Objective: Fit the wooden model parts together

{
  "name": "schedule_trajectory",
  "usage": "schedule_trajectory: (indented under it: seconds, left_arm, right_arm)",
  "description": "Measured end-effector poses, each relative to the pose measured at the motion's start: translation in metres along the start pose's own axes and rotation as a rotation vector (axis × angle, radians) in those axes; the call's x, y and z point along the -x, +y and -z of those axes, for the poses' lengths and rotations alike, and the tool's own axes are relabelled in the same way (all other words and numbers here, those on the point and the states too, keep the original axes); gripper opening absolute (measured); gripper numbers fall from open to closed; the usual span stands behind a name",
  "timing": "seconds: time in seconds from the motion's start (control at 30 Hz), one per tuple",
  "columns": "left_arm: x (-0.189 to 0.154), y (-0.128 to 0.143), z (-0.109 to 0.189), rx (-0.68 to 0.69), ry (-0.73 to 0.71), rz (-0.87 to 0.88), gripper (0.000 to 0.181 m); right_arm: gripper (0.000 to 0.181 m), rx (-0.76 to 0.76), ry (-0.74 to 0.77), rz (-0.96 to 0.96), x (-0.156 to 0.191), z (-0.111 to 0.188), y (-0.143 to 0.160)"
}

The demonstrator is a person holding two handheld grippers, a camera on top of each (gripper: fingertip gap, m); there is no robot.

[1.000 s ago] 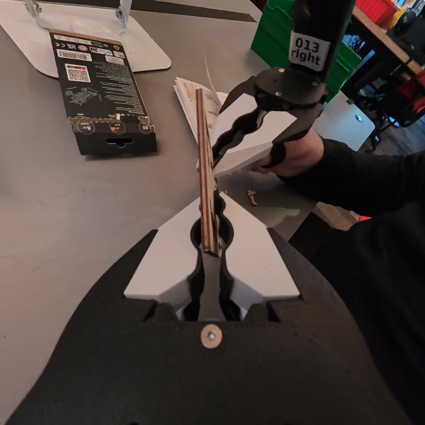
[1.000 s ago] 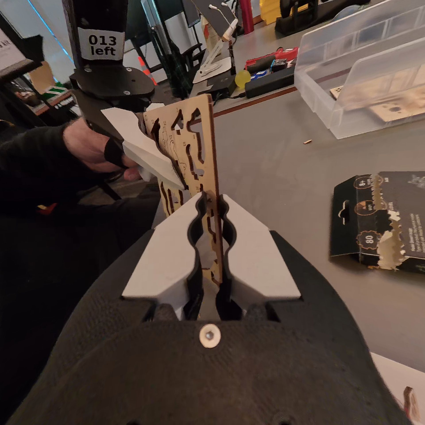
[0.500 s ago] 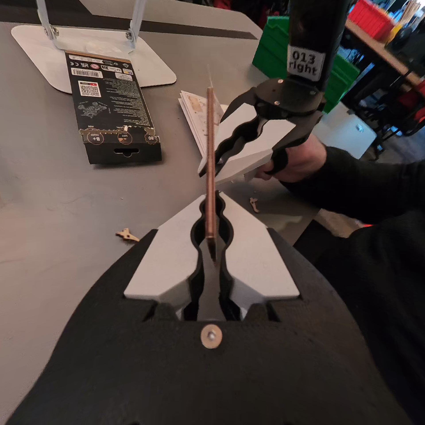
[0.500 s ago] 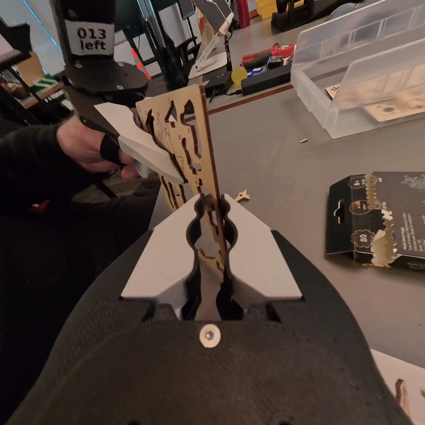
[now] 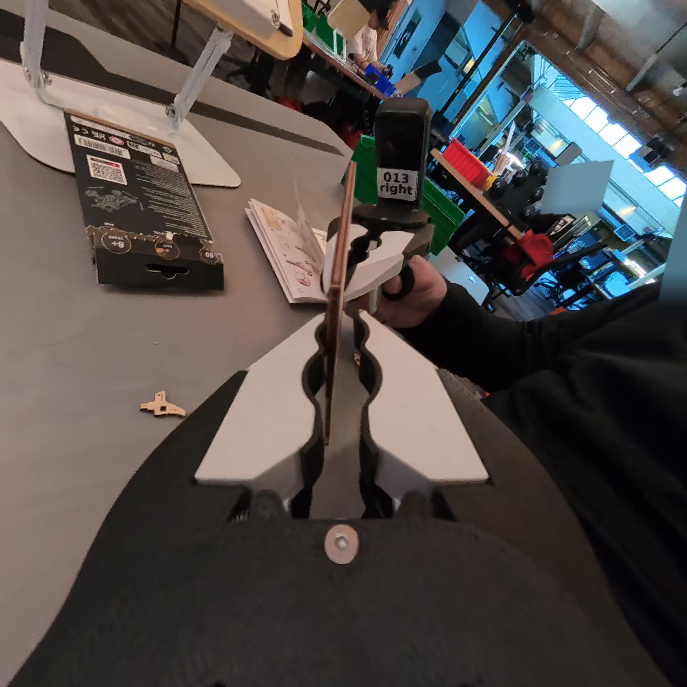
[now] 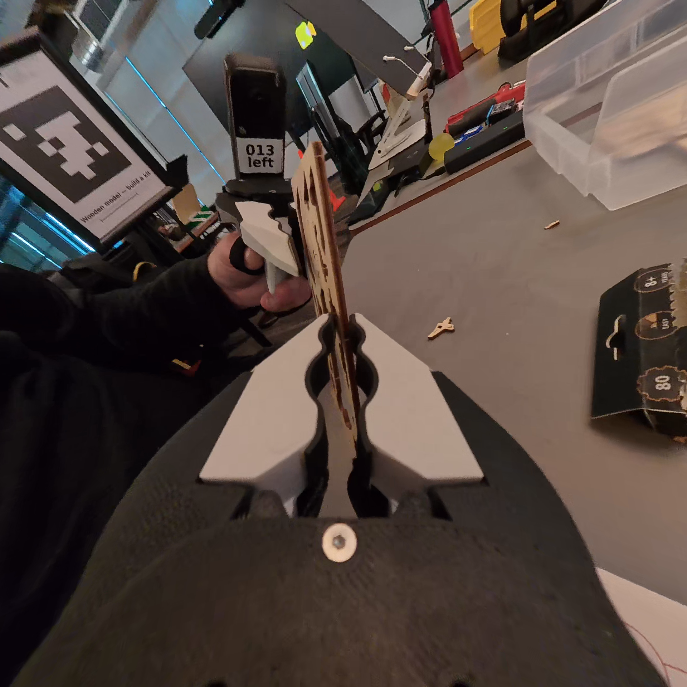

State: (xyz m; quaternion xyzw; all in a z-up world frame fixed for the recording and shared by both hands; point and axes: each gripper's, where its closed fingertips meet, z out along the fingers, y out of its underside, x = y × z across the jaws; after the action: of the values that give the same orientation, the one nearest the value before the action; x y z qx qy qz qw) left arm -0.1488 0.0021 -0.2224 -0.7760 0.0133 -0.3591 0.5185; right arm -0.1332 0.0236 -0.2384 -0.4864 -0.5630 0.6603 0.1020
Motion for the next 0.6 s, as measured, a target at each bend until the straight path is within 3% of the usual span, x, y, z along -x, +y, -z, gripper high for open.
schedule_trajectory:
  seconds: [0.13,0.2,0.3,0.4,0.6]
  left_arm:
    - [0.005,0.005,0.000,0.031,-0.026,0.023,0.001]
    - [0.004,0.007,-0.001,0.050,-0.022,0.025,0.001]
    - [0.003,0.016,-0.008,0.139,-0.053,-0.024,0.001]
    - [-0.002,0.016,-0.012,0.160,-0.066,-0.054,0.001]
    - [0.006,0.018,-0.013,0.180,-0.128,-0.088,0.002]
  right_arm:
    - [0.008,-0.039,0.014,0.019,-0.002,0.001,-0.007]
    - [0.027,-0.020,0.024,0.081,0.002,-0.001,-0.010]
    - [0.034,0.054,0.081,0.168,0.003,-0.011,-0.007]
    - [0.020,0.055,0.081,0.176,0.003,-0.015,-0.012]
    - [0.017,0.086,0.105,0.181,-0.001,-0.015,-0.007]
